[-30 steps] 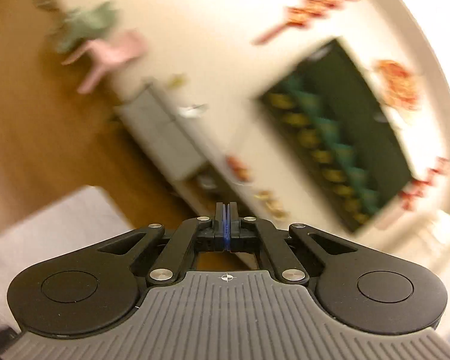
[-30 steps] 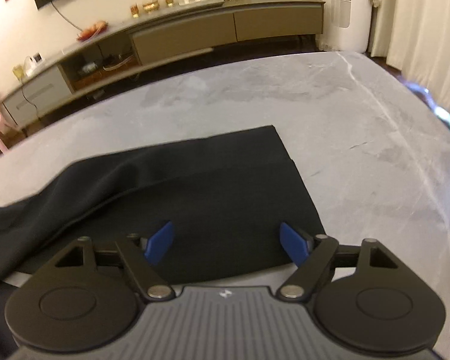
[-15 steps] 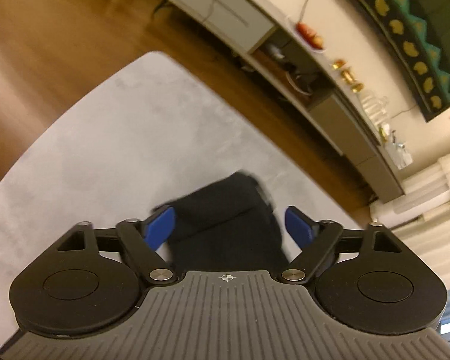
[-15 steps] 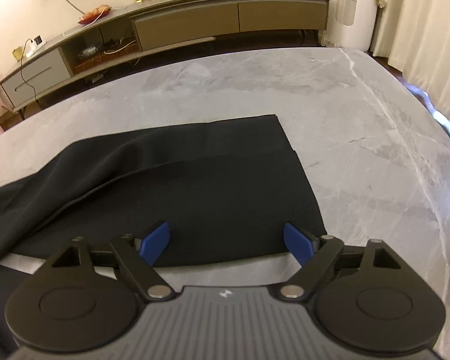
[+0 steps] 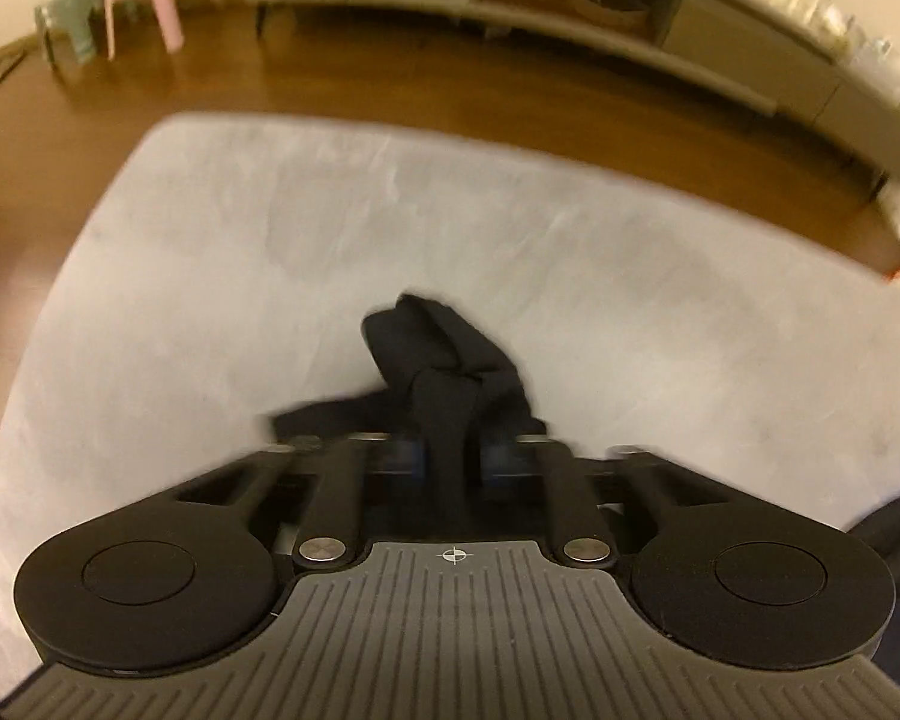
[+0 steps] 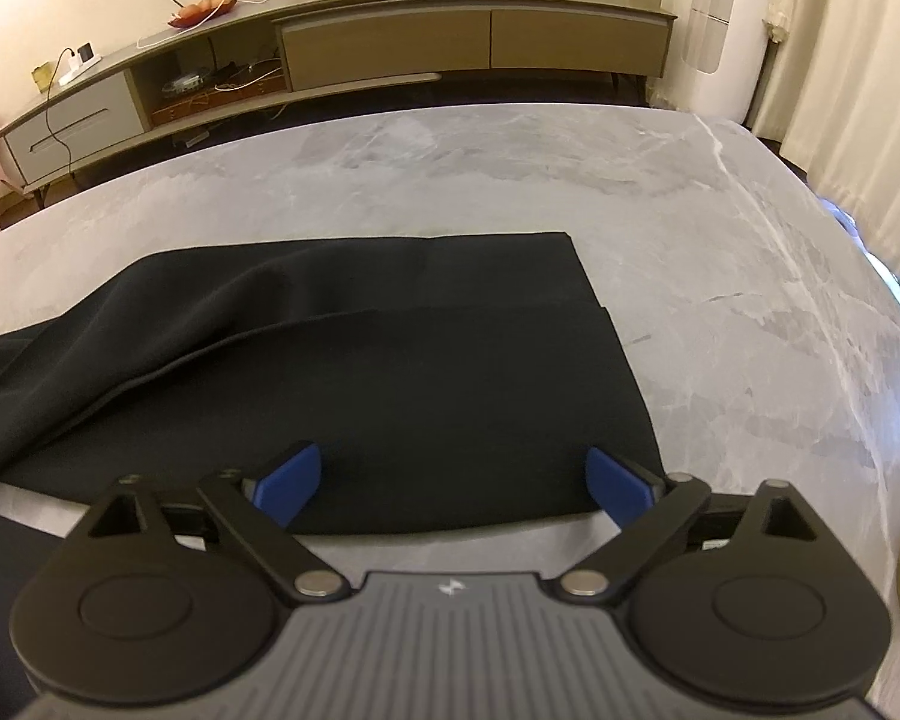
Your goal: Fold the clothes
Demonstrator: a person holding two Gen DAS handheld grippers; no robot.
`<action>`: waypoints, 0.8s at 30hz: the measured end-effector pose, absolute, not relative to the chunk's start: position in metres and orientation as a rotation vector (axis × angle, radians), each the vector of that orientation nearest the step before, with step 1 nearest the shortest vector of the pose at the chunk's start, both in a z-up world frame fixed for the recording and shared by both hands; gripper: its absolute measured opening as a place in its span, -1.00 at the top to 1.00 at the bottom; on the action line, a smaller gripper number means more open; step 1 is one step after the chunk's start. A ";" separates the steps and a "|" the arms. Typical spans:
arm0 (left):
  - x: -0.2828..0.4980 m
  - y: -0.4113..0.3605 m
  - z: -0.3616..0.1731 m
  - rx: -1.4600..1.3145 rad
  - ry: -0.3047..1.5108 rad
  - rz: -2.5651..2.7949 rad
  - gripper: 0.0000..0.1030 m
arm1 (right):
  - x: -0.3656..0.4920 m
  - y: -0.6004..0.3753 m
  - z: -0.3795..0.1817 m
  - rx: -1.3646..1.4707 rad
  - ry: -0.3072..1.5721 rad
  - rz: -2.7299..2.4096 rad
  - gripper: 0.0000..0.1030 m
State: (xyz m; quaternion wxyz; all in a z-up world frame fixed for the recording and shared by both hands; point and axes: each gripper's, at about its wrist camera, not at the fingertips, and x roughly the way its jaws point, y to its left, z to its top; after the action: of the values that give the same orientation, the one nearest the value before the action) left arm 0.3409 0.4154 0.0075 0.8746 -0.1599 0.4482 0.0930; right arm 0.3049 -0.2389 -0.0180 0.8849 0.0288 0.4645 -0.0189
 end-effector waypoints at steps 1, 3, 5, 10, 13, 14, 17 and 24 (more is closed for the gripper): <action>0.323 0.435 0.027 -0.458 0.769 0.189 1.00 | 0.305 -0.240 -0.017 0.055 0.963 -0.043 -0.48; 0.279 0.481 0.052 -0.749 0.449 0.244 1.00 | 0.305 -0.243 -0.012 0.046 0.965 -0.036 0.28; 0.243 0.521 0.046 -0.987 0.301 0.394 1.00 | 0.305 -0.246 -0.010 0.045 0.972 -0.037 0.82; 0.247 0.529 0.007 -0.961 0.558 0.403 0.78 | 0.304 -0.244 -0.010 0.000 0.969 -0.065 0.90; 0.239 0.528 -0.001 -0.974 0.573 0.430 0.15 | 0.304 -0.241 -0.011 -0.022 0.966 -0.085 0.87; 0.234 0.528 0.001 -0.976 0.568 0.433 -0.06 | 0.304 -0.242 -0.010 -0.023 0.971 -0.088 0.79; 0.221 0.530 0.007 -0.941 0.565 0.424 -0.13 | 0.304 -0.252 -0.007 0.047 0.976 -0.092 0.23; 0.235 0.525 0.007 -0.878 0.631 0.394 -0.11 | 0.314 -0.257 -0.013 0.179 0.930 -0.042 -0.30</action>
State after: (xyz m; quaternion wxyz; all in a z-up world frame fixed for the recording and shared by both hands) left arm 0.2349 0.5250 0.0069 0.8388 -0.4154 0.2986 0.1862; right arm 0.3142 -0.2567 -0.0130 0.8898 0.0864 0.4477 -0.0200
